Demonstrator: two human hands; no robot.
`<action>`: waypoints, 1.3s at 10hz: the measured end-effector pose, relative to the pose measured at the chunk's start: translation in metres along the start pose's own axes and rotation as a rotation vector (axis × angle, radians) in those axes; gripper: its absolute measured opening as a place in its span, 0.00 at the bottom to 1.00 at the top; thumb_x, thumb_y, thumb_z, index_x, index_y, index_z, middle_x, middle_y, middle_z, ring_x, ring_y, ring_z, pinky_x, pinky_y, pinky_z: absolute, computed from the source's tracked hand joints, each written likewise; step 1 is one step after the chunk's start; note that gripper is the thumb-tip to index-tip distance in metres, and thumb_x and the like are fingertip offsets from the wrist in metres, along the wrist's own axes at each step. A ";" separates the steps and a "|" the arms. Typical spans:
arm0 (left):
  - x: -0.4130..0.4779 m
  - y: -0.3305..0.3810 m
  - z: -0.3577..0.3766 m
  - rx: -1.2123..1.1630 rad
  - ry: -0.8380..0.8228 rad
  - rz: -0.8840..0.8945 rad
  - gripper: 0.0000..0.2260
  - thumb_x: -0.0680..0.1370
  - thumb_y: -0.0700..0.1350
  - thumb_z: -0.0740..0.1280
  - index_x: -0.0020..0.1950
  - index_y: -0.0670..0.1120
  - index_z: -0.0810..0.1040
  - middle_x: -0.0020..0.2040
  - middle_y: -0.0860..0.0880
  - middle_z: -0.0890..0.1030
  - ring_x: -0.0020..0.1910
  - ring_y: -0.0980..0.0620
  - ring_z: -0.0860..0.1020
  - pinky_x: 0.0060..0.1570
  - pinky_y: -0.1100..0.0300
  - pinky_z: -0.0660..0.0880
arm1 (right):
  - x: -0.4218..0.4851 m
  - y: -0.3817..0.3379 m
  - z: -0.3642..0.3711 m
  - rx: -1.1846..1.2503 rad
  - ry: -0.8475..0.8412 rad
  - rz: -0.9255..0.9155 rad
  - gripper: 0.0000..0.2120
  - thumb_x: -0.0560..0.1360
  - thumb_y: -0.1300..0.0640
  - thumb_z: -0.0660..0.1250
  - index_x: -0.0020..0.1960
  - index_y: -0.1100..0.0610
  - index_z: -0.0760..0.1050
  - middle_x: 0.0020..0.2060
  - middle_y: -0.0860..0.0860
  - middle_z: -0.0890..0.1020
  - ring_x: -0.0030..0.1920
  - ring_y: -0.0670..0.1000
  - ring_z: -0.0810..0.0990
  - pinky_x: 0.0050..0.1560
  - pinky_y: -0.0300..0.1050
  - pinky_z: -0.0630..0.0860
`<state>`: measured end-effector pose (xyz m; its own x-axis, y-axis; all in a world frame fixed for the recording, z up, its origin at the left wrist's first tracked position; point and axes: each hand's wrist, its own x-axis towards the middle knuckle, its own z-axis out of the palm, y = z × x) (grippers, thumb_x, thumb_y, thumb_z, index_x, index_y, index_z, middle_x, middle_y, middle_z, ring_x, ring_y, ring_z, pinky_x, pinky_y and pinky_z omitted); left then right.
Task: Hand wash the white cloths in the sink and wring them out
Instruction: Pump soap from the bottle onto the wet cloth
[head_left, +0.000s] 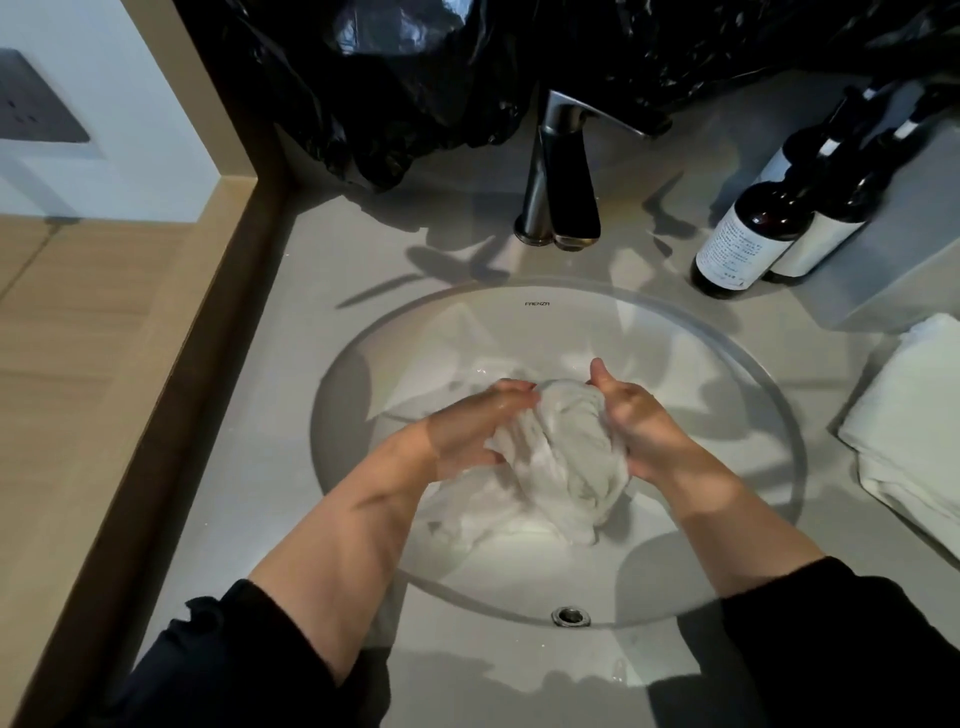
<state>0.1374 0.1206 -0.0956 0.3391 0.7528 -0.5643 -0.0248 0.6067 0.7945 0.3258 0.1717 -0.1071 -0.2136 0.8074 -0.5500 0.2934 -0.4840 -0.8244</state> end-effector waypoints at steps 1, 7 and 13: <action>0.000 0.002 0.016 0.004 0.197 0.112 0.14 0.78 0.52 0.66 0.58 0.44 0.71 0.46 0.50 0.77 0.44 0.53 0.77 0.39 0.62 0.72 | -0.002 -0.002 0.007 0.105 0.006 0.040 0.32 0.79 0.37 0.54 0.54 0.65 0.80 0.49 0.61 0.84 0.52 0.60 0.83 0.62 0.57 0.74; 0.015 -0.009 0.041 -0.233 0.482 -0.125 0.16 0.79 0.54 0.61 0.36 0.49 0.79 0.36 0.50 0.81 0.39 0.47 0.79 0.49 0.53 0.75 | -0.050 -0.005 0.062 -0.152 0.367 -0.365 0.25 0.81 0.51 0.60 0.27 0.55 0.60 0.19 0.45 0.63 0.24 0.45 0.62 0.29 0.38 0.61; 0.010 -0.004 0.005 -0.526 0.339 -0.129 0.26 0.74 0.63 0.63 0.50 0.39 0.80 0.47 0.41 0.81 0.46 0.44 0.80 0.49 0.56 0.75 | -0.031 -0.003 -0.001 -0.397 -0.361 -0.002 0.18 0.66 0.57 0.77 0.55 0.54 0.81 0.49 0.51 0.85 0.52 0.51 0.83 0.63 0.49 0.74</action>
<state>0.1459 0.1244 -0.1032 0.0559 0.6519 -0.7563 -0.4912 0.6774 0.5476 0.3328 0.1484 -0.0868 -0.5005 0.6070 -0.6172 0.6078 -0.2613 -0.7499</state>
